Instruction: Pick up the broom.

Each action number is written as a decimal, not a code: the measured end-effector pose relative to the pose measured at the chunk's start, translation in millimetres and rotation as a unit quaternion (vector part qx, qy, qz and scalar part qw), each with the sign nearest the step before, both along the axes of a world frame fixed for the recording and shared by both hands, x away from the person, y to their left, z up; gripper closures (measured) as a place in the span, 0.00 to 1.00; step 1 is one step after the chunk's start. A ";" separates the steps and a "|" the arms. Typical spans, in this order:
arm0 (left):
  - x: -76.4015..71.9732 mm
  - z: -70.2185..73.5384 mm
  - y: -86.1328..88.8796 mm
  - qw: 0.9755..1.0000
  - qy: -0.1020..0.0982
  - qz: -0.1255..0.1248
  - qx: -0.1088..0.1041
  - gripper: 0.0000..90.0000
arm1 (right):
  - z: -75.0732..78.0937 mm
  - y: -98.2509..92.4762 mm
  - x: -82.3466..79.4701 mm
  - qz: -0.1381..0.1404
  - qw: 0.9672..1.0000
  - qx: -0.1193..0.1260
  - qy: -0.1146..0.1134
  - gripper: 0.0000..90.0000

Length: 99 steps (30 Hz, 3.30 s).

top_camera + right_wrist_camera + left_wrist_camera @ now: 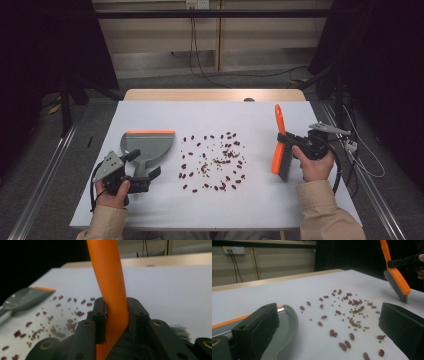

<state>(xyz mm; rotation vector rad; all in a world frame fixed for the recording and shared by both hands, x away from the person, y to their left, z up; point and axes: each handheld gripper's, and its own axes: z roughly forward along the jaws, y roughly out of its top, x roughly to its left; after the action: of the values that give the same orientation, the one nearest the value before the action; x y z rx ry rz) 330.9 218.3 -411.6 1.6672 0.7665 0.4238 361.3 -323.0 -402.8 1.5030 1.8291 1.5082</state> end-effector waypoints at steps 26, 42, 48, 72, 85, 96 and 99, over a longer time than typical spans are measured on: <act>20.5 20.1 -92.9 0.995 0.020 -0.097 -0.008 0.05 | 42.1 47.6 13.5 0.046 0.996 0.015 -0.078 0.79; 41.7 15.8 -159.9 0.987 0.059 -0.151 -0.004 0.26 | 53.7 113.9 26.0 0.103 0.991 0.010 -0.088 0.79; 45.3 10.4 -175.0 0.985 0.078 -0.154 -0.003 0.40 | 53.6 136.1 27.7 0.118 0.989 0.003 -0.089 0.79; 47.0 11.0 -159.5 0.991 0.114 -0.073 0.020 0.78 | 47.9 167.4 22.2 0.095 0.991 -0.028 -0.091 0.37; 45.4 12.2 -156.9 0.994 0.090 -0.045 0.033 0.78 | 38.8 180.3 15.7 0.048 0.996 -0.046 -0.053 0.16; 40.9 12.6 -159.4 0.996 0.068 -0.031 0.041 0.78 | 31.6 198.0 22.0 0.023 0.999 -0.025 -0.028 0.20; 39.3 13.0 -159.2 0.997 0.065 -0.026 0.037 0.78 | 30.8 201.1 23.0 0.023 0.999 -0.020 -0.023 0.23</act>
<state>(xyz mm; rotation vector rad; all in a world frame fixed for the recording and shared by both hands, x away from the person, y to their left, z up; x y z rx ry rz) 370.1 59.1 -398.6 1.7927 0.8092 0.3136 384.2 -121.9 -372.0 1.4067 1.8675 1.5058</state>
